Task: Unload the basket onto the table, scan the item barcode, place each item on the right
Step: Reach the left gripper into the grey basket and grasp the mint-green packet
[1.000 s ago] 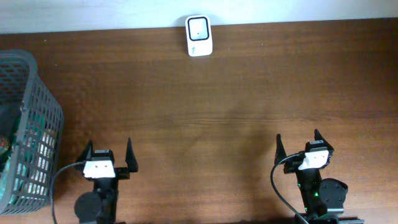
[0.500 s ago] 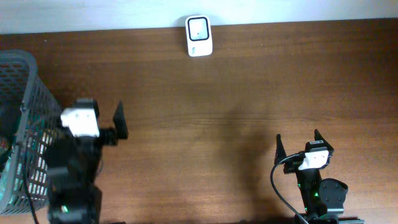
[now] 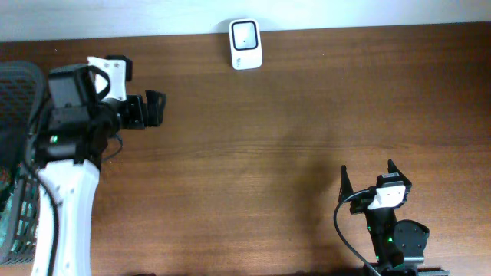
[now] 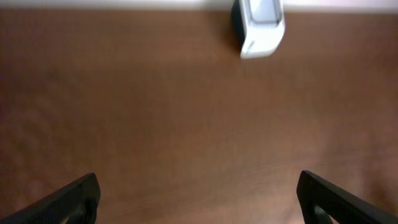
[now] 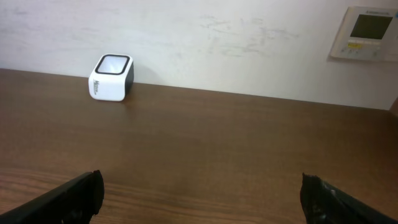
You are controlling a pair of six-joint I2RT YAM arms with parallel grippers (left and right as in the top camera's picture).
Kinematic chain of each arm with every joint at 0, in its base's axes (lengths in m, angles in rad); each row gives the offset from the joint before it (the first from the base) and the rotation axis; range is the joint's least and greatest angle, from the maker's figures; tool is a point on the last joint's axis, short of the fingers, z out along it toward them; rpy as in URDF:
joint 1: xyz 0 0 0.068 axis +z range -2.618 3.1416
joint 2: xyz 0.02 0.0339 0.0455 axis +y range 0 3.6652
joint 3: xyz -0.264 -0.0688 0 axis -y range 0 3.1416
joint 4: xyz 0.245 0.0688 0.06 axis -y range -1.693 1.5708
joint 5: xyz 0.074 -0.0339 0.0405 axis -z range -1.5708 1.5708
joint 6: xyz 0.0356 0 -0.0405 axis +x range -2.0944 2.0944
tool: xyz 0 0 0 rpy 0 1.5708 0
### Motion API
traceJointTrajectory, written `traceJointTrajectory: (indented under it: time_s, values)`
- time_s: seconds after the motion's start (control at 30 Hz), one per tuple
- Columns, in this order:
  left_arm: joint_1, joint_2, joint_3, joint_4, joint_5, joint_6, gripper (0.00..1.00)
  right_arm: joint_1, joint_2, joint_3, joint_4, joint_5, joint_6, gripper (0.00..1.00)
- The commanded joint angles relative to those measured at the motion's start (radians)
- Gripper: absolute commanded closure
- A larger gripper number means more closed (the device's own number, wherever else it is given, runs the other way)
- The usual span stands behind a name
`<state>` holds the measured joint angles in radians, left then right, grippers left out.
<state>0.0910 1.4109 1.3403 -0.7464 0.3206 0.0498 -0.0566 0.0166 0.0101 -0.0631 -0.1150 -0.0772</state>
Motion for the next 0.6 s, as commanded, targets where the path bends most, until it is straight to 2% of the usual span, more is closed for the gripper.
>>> traceJointTrajectory:
  time_s: [0.0,0.13,0.23,0.37,0.53,0.57]
  values:
    - [-0.002,0.124,0.014,-0.013,0.086,0.011,0.01,-0.003,-0.005,-0.005,-0.005,-0.013,0.011,0.01]
    - [0.018,0.150,0.047,0.005,0.120,0.011,0.01,-0.003,-0.005,-0.005,-0.005,-0.013,0.011,0.02]
    - [0.069,0.149,0.190,-0.052,0.089,-0.034,0.01,-0.003,-0.005,-0.005,-0.005,-0.013,0.011,0.02]
    - [0.191,0.149,0.452,-0.203,-0.046,-0.107,0.03,-0.003,-0.005,-0.005,-0.005,-0.013,0.011,0.02]
    - [0.360,0.149,0.588,-0.289,-0.197,-0.201,0.04,-0.003,-0.005,-0.005,-0.005,-0.013,0.011,0.02]
    - [0.418,0.149,0.593,-0.314,-0.270,-0.259,0.09,-0.003,-0.005,-0.005,-0.005,-0.013,0.011,0.02]
